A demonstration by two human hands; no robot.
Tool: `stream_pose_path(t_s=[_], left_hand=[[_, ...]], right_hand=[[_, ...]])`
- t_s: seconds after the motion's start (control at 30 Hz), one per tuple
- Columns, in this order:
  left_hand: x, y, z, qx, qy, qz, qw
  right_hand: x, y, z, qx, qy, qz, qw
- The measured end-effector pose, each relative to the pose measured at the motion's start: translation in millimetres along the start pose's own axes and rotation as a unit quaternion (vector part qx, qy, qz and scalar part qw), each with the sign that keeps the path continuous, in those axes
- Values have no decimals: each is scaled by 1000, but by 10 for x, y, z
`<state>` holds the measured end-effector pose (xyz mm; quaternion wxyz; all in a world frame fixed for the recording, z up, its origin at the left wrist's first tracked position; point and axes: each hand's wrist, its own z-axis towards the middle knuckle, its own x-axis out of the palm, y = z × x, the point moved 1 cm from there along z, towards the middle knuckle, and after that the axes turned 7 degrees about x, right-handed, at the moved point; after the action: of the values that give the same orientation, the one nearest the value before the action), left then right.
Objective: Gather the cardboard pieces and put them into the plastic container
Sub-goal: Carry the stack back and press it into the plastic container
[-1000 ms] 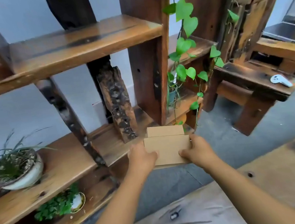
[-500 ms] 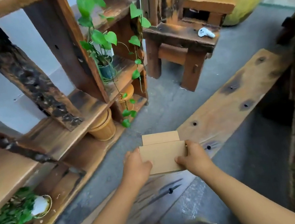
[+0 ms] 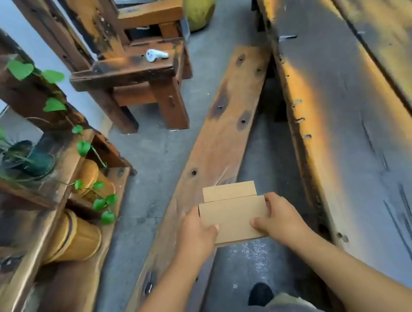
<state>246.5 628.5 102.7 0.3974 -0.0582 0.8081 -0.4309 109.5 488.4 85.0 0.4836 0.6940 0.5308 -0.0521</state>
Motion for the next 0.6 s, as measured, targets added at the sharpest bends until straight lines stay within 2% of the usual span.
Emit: stream_pose_path(t_s=[0.13, 0.3, 0.6], left_hand=[[405, -481, 201, 66, 65, 5, 996], [959, -1009, 398, 131, 167, 43, 976], [1697, -1614, 515, 261, 320, 149, 898]], right_hand=[[-486, -355, -34, 42, -69, 70, 994], [-918, -804, -208, 125, -166, 141, 968], [-1186, -1271, -605, 270, -301, 210, 890]])
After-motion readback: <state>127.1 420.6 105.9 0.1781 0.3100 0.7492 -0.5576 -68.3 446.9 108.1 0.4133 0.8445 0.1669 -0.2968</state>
